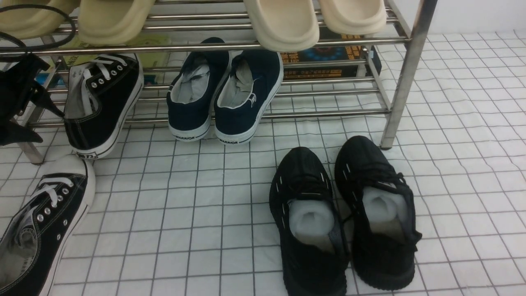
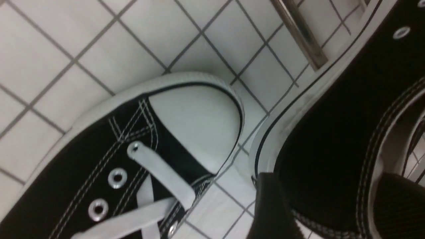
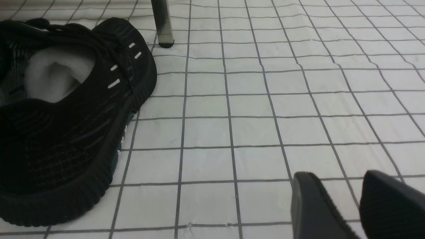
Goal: Take the shoes off the shelf with your hand from the white checkered tablecloth.
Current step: 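Grasp the leftmost shoe on the bottom shelf of the shoe rack with the left gripper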
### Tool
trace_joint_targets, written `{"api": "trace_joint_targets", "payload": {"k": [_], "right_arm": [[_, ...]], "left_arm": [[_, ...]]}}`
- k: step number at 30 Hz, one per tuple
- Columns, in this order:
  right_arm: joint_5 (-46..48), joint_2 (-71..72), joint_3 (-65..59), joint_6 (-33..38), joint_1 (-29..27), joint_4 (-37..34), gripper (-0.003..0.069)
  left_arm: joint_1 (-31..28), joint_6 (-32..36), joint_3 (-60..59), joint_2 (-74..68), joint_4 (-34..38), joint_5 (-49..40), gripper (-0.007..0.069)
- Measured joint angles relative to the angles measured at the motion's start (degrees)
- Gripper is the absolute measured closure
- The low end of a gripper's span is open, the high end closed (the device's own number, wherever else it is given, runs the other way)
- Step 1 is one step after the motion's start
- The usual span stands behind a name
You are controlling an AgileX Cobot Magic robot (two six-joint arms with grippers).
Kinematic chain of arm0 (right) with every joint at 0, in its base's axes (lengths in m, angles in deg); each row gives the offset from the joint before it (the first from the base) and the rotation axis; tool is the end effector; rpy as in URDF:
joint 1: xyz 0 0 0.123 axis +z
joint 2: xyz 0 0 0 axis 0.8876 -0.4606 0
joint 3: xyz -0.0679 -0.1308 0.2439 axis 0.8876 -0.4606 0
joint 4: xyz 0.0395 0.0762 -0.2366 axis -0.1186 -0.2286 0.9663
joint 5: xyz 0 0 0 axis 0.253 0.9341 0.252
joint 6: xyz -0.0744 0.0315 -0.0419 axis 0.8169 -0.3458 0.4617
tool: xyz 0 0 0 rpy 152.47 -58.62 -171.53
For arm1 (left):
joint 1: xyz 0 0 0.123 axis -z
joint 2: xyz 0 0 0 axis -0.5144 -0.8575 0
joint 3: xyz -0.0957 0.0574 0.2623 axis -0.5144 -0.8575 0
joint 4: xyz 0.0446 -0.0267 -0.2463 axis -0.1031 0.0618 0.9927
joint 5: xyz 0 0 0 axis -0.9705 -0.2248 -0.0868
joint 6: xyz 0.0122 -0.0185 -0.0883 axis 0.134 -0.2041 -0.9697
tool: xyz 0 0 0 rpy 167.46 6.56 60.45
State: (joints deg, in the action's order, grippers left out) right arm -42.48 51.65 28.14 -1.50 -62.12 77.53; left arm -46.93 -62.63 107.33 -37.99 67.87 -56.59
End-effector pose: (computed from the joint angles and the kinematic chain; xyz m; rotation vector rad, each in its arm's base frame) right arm 0.0521 0.0009 0.1739 0.0360 1.8751 0.0428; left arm 0.3590 0.0768 0.2845 -1.0667 2.4057 -0.4875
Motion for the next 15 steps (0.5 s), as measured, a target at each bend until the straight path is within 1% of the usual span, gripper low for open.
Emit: {"api": "trace_joint_targets", "payload": {"k": [4,8,12,13,15], "right_arm": [[0.0,0.0,0.0,0.0,0.0,0.0,0.0420],[0.0,0.0,0.0,0.0,0.0,0.0,0.0420],[0.0,0.0,0.0,0.0,0.0,0.0,0.0420],[0.0,0.0,0.0,0.0,0.0,0.0,0.0420],[0.0,0.0,0.0,0.0,0.0,0.0,0.0420]], "left_arm": [[0.5,1.9,0.2,0.0,0.0,0.7,0.0174],[3.6,2.4,0.2,0.0,-1.9,2.2,0.0172],[7.7,2.2,0.3,-0.1,-6.3,4.6,0.0172],[7.8,2.0,0.3,-0.2,-6.5,4.7,0.0172],[8.4,0.4,0.4,-0.8,-10.2,4.7,0.0172]]}}
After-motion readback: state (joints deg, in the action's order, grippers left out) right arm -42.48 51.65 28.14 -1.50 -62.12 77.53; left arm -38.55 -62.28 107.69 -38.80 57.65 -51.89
